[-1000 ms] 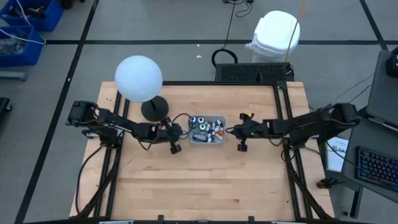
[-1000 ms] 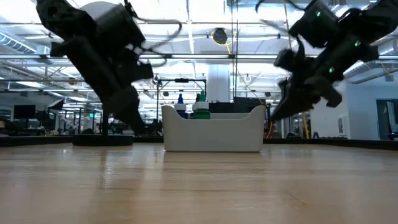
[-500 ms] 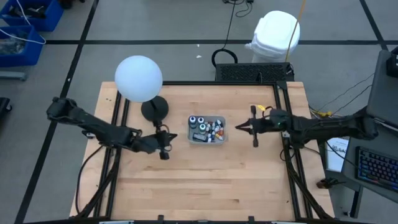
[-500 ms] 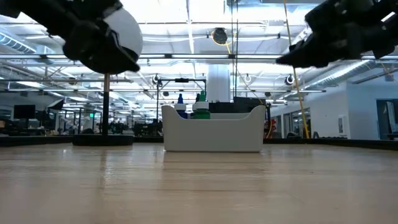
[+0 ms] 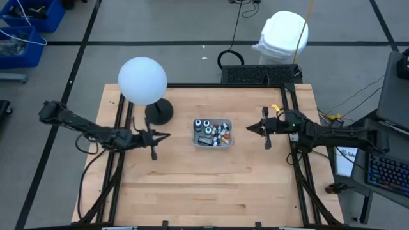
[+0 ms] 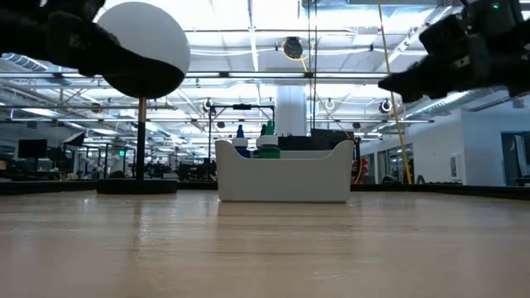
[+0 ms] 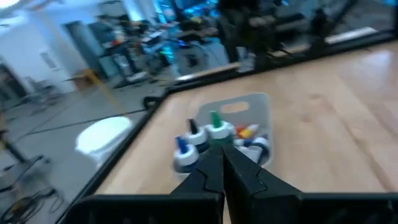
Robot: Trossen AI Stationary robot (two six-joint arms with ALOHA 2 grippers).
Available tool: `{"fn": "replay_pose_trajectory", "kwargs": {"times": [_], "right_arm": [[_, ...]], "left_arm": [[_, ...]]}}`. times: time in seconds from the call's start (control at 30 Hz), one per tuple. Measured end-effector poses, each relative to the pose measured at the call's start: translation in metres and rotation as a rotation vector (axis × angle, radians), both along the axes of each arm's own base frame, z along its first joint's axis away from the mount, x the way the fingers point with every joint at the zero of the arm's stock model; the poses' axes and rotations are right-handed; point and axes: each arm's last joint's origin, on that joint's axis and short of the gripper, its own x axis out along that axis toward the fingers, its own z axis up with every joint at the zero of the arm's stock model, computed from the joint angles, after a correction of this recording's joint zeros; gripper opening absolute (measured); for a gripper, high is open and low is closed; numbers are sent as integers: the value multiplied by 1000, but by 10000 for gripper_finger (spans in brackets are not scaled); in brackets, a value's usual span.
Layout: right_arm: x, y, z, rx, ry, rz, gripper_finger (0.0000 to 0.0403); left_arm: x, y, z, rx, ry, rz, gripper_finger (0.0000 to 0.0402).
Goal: Pick & Place food coloring
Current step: Return to Home Position
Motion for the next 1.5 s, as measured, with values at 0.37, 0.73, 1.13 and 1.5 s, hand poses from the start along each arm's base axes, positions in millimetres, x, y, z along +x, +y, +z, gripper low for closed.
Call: {"fn": "replay_pose_trajectory", "kwargs": {"times": [0.37, 0.73, 1.13, 1.5], "right_arm": [[-24, 11, -14, 7, -110, -68, 0], [-23, 23, -8, -15, -160, 21, 0], [-24, 23, -5, -29, -171, -35, 0], [-32, 26, -7, -24, -102, -16, 0]], "left_arm": [[-35, -12, 8, 52, -106, -55, 4], [-33, -3, 8, 182, -84, -243, 2], [-40, 26, 10, 183, -84, -125, 1], [-69, 31, 16, 199, -191, -211, 1]]}}
